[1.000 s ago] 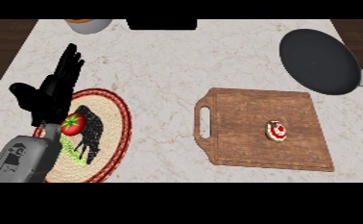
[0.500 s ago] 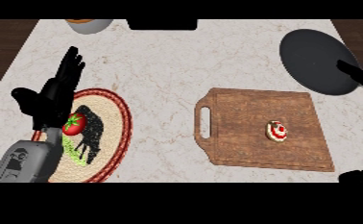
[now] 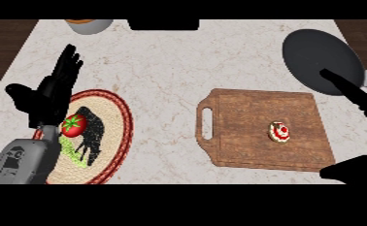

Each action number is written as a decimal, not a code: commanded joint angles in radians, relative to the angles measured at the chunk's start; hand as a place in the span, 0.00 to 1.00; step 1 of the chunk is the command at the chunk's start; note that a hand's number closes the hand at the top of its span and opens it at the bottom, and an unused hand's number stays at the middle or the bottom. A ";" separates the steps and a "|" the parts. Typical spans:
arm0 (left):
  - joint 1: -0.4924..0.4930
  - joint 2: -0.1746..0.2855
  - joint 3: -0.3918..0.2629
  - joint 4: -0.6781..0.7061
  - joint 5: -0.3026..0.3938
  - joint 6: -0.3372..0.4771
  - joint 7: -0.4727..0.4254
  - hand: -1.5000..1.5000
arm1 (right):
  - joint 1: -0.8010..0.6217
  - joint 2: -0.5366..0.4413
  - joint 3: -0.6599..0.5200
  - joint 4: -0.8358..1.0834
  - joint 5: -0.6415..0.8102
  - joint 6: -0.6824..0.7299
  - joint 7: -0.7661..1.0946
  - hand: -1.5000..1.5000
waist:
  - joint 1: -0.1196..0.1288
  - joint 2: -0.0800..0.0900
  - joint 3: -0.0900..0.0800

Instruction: Pick the cupcake from the cutting board and place it in the pan

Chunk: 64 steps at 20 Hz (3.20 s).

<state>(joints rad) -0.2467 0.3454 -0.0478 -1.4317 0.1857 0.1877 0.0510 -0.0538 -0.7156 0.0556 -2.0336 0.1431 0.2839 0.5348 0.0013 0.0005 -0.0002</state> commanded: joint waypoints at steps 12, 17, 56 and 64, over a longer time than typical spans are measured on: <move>-0.006 -0.069 0.035 -0.026 -0.081 -0.011 0.044 0.50 | -0.067 0.151 0.033 0.221 0.163 0.164 -0.099 0.00 | 0.000 0.000 0.000; 0.022 -0.068 0.065 -0.051 -0.088 -0.065 0.035 0.50 | -0.079 0.200 0.027 0.229 0.234 0.213 -0.091 0.00 | -0.001 -0.001 0.000; 0.032 -0.175 0.118 -0.057 -0.189 -0.092 0.021 0.50 | -0.117 0.353 0.154 0.603 0.685 0.240 -0.365 1.00 | 0.000 0.000 0.001; -0.008 -0.170 0.148 -0.030 -0.194 -0.106 0.045 0.50 | -0.171 0.410 0.145 0.660 0.771 0.223 -0.387 1.00 | 0.000 0.000 0.000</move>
<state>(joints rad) -0.2435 0.1900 0.0985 -1.4844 0.0076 0.0709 0.1093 -0.1780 -0.3368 0.2008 -1.4548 0.8711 0.5433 0.1861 0.0001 -0.0006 -0.0006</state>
